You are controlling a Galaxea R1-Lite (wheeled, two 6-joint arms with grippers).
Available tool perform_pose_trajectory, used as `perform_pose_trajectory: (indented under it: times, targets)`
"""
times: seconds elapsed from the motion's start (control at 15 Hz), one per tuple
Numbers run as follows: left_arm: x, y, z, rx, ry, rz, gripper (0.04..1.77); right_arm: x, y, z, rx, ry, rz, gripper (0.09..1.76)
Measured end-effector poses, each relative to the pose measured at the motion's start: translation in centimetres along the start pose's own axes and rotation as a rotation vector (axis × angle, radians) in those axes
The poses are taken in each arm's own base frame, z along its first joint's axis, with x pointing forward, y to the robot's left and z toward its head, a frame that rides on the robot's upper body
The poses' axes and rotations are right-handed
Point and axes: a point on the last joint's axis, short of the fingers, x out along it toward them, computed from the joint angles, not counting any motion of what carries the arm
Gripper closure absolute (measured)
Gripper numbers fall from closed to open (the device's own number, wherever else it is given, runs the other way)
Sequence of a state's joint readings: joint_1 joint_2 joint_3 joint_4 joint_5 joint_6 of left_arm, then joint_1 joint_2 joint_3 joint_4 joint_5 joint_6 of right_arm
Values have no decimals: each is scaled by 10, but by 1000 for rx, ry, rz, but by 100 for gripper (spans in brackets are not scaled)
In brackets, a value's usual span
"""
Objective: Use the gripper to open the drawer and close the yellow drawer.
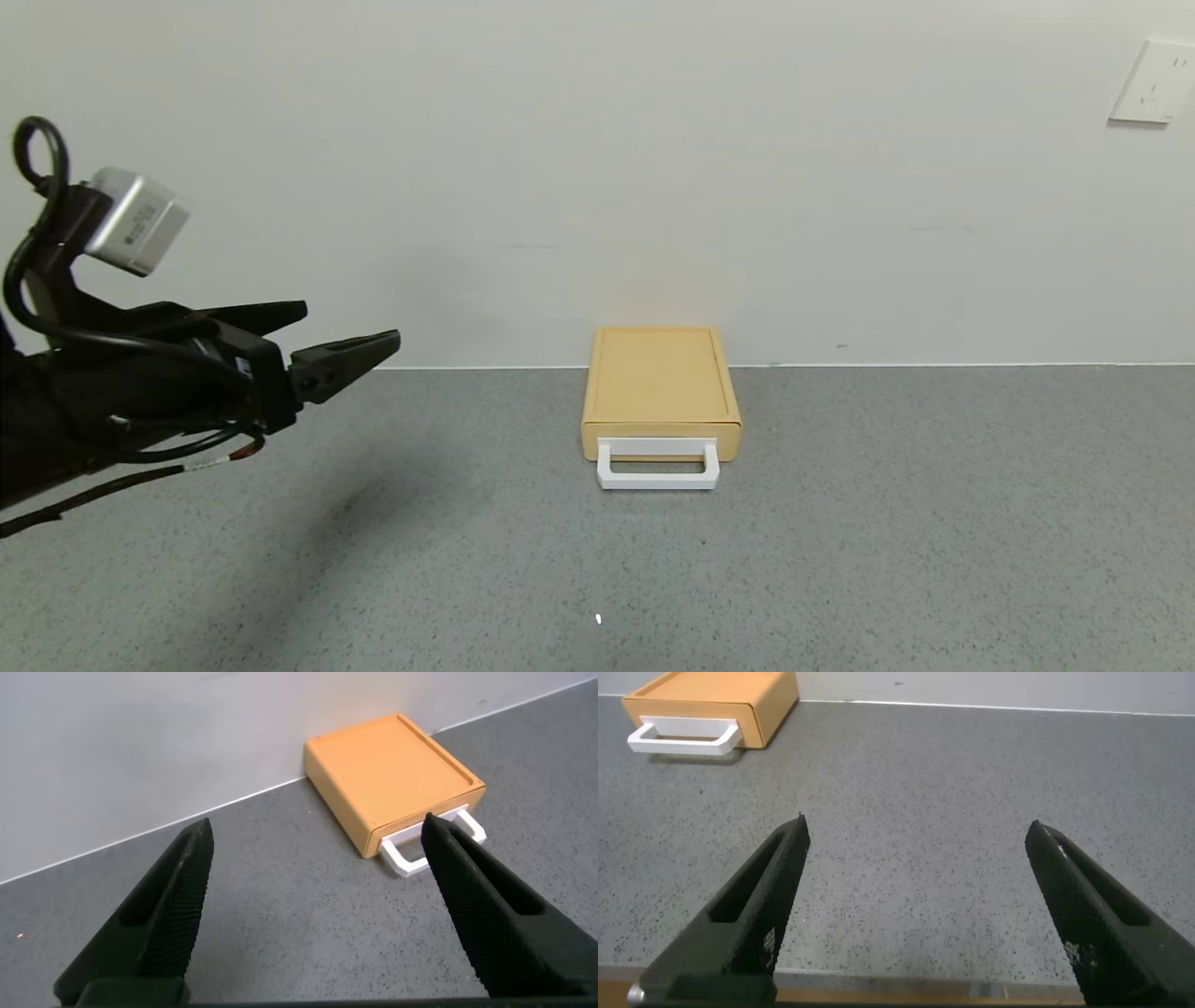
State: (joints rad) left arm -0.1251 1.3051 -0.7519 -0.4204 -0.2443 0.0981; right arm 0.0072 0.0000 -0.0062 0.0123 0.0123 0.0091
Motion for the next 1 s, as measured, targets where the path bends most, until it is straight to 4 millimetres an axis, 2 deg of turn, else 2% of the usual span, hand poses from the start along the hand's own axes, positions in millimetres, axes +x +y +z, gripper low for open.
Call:
perform_pose_trajectory:
  times: [0.27, 0.6, 1.0]
  targets:
    - [-42, -4, -4, 5, -46, 46, 15, 0, 0, 0, -1, 0, 1, 15]
    - [-92, -13, -21, 15, -103, 129, 13, 0, 0, 0, -2, 0, 1, 15]
    - [-142, -31, -41, 3, -132, 195, 11, 0, 0, 0, 0, 0, 1, 15]
